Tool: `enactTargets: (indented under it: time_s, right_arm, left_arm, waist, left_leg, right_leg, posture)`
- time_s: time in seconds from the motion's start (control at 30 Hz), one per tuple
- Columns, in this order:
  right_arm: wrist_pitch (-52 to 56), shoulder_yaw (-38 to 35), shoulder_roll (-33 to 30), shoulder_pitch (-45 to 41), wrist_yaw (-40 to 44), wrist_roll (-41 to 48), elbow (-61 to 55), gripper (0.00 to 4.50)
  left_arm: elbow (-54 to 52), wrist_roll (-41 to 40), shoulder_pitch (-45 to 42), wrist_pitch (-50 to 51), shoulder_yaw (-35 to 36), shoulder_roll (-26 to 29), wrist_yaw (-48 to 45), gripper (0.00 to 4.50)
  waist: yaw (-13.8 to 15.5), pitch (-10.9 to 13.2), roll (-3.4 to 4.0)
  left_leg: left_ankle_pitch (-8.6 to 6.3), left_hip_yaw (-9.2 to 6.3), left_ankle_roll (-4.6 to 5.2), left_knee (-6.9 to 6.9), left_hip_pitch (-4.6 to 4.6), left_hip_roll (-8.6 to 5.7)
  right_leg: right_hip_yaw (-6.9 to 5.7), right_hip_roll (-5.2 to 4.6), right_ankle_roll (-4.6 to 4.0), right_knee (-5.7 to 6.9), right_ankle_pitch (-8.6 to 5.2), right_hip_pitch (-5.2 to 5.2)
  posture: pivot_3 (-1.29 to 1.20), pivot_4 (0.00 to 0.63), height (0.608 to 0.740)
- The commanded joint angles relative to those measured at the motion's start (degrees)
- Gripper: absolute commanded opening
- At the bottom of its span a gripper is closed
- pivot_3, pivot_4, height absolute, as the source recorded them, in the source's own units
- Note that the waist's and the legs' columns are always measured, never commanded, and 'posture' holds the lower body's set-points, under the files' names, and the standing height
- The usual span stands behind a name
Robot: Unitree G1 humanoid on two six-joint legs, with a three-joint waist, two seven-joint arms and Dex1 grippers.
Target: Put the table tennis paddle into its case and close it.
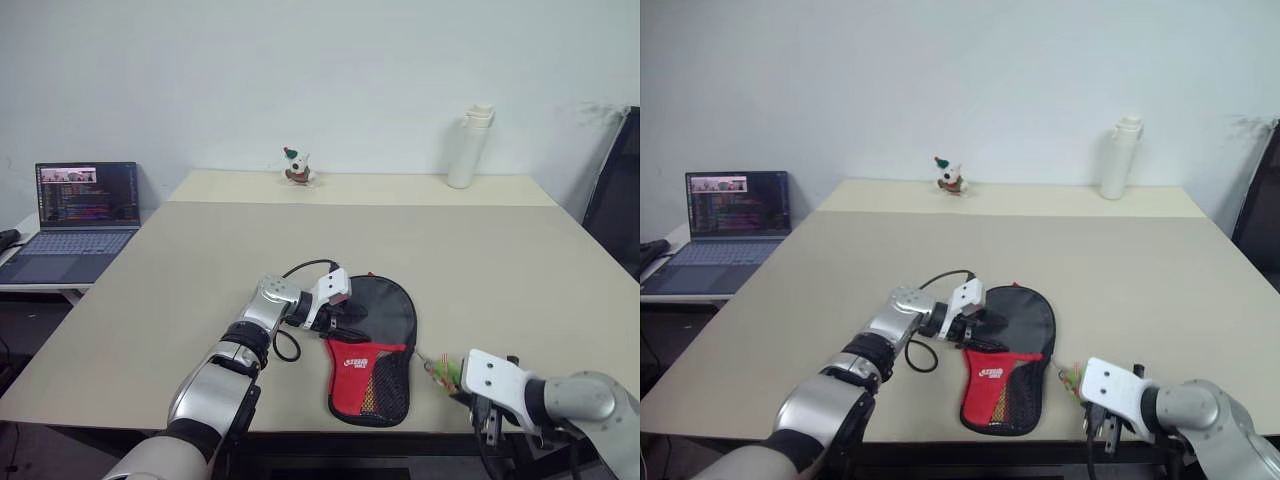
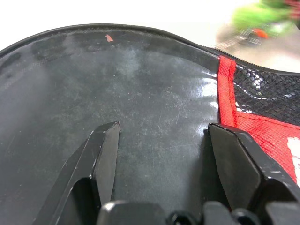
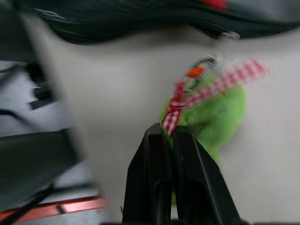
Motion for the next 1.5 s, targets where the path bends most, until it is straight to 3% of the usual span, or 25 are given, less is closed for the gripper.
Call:
enactTargets:
  time_s: [0.03,0.27,0.57,0.7,0.9,0.93,1.13,1.2,1.33,1.5]
  right_arm:
    - [2.18,-0.75,-2.64,4.19,2.83,4.52,-5.45,0.03]
    - [-4.2,-3.23,-8.75,15.78,10.12,13.02,-10.24,0.03]
    - [-0.18,0.66,-7.21,9.84,6.41,19.48,-13.23,0.03]
    - [2.07,-3.45,-8.68,9.11,7.35,23.49,-13.0,0.03]
    - [6.34,-9.32,-6.42,4.63,4.94,32.23,-11.83,1.71]
    - [7.82,-10.17,-5.47,3.08,3.88,34.5,-11.44,1.71]
    - [10.39,-11.14,-1.16,-8.77,-1.54,38.07,-1.47,1.71]
    - [7.17,-10.45,0.12,-11.37,-2.93,35.58,2.91,1.71]
    - [-9.37,-9.79,7.4,-16.96,-4.74,27.97,16.92,1.71]
    - [-14.15,-9.94,9.98,-20.67,-1.26,28.18,29.19,1.71]
  left_arm:
    - [2.94,3.11,2.47,1.31,-2.87,0.02,-0.6,3.29]
    - [3.3,3.29,2.03,1.41,-2.82,0.06,0.49,3.29]
    - [2.99,3.37,2.41,1.49,-2.78,0.48,0.76,3.29]
    - [2.78,3.34,2.63,1.53,-2.8,0.49,0.76,3.29]
    - [2.38,3.27,3.2,1.51,-2.88,0.24,0.86,3.29]
    - [2.31,3.2,3.25,1.55,-2.85,0.15,0.93,3.29]
    - [0.87,2.35,3.85,1.57,-2.31,0.03,1.12,3.29]
    - [-0.41,1.52,4.09,1.78,-1.65,0.27,1.01,3.29]
    - [-6.93,-3.68,6.23,5.43,2.97,2.7,1.11,3.29]
    - [-20.89,-9.21,12.07,12.7,6.9,7.54,0.88,3.29]
  waist:
    - [0.12,-0.03,0.0]
    - [0.13,-0.2,-0.16]
    - [0.07,-0.45,-0.36]
    - [0.05,-0.47,-0.37]
    - [-0.11,-0.56,-0.43]
    - [-0.12,-0.61,-0.48]
    - [-0.21,-0.75,-0.52]
    - [-0.21,-0.75,-0.5]
    - [-0.39,-0.7,-0.47]
    - [-0.69,-0.54,-0.34]
  left_leg:
    - [0.0,-0.03,0.0,-0.02,0.0,0.0]
    - [-0.12,-0.01,-0.01,-0.04,-0.03,0.01]
    - [-0.16,0.0,-0.06,-0.05,-0.01,0.03]
    - [-0.16,0.01,-0.06,-0.03,0.0,0.03]
    - [-0.16,-0.01,-0.06,-0.03,0.03,0.06]
    - [-0.16,-0.01,-0.06,-0.03,0.05,0.06]
    - [-0.15,-0.06,-0.06,-0.01,0.12,0.08]
    - [-0.15,-0.06,-0.06,-0.04,0.09,0.08]
    - [-0.16,-0.01,-0.05,-0.06,0.04,0.06]
    - [-0.16,0.03,-0.03,-0.12,0.03,0.14]
  right_leg:
    - [-0.05,0.0,0.0,-0.11,0.0,0.05]
    - [-0.03,0.0,0.04,-0.36,0.0,0.12]
    - [0.0,0.01,0.1,-0.43,0.03,0.14]
    - [0.01,0.01,0.1,-0.4,0.03,0.14]
    - [0.01,0.02,0.11,-0.36,0.04,0.14]
    - [0.01,0.02,0.11,-0.35,0.04,0.16]
    - [0.08,0.0,0.15,-0.34,0.07,0.22]
    - [0.13,-0.02,0.15,-0.36,0.08,0.19]
    - [0.19,0.04,0.15,-0.36,0.08,0.08]
    - [0.24,0.14,0.14,-0.31,0.08,0.0]
  posture:
    - [0.0,0.15,0.74]
    - [0.0,0.15,0.74]
    - [0.0,0.15,0.74]
    - [0.0,0.15,0.74]
    - [0.0,0.15,0.74]
    - [0.0,0.15,0.74]
    - [0.0,0.15,0.74]
    - [0.0,0.15,0.74]
    - [0.0,0.15,0.74]
    - [0.0,0.15,0.74]
